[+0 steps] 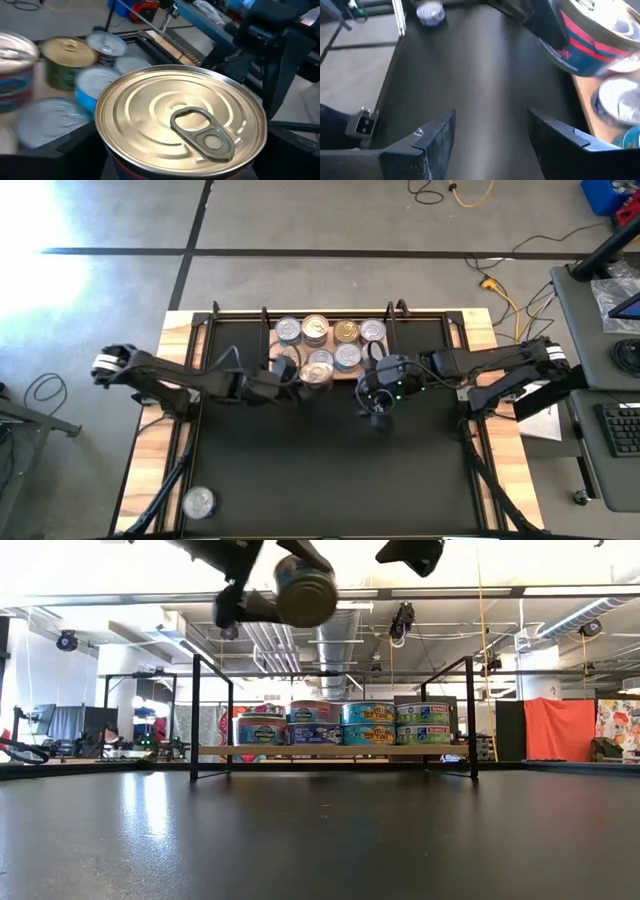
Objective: Stack canned seafood by type on shelf
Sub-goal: Stack the blue-pink tuna can on top of the other blue-pink tuna can on the shelf
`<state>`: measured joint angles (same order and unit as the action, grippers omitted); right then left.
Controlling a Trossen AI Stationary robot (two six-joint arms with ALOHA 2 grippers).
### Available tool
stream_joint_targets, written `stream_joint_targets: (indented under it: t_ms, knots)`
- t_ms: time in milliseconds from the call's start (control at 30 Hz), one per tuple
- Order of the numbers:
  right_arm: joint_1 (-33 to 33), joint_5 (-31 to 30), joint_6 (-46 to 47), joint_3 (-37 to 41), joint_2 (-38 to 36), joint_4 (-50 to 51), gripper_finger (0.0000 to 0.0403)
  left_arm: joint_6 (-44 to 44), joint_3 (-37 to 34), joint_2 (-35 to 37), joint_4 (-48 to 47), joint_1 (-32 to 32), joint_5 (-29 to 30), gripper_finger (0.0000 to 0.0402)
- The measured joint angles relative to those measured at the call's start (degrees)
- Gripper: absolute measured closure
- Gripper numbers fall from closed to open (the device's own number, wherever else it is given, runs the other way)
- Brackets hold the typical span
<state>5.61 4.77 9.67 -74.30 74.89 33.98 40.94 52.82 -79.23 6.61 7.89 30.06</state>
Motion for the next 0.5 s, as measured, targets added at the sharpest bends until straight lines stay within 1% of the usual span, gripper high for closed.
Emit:
stream_joint_targets:
  t_ms: [167, 333, 400, 500]
  knots:
    - [-2.1, 0.0, -1.8, 0.0, 0.1, -3.2, 0.0182, -3.3, 0.0, 5.3, -9.4, -2.8, 0.3, 0.0027]
    - [-4.8, 0.1, -3.4, 0.1, 1.6, -6.9, 0.0210, -4.5, 0.0, 6.3, -17.4, -5.1, 0.3, 0.0027]
    - [-5.6, 0.2, -3.2, 0.3, 2.7, -7.3, 0.0225, -6.6, -0.1, 6.4, -19.3, -6.2, -1.8, 0.0027]
    - [-6.1, 0.2, -2.8, 0.2, 4.3, -9.5, 0.0247, -11.6, 0.0, 6.4, -19.2, -8.8, -8.8, 0.0027]
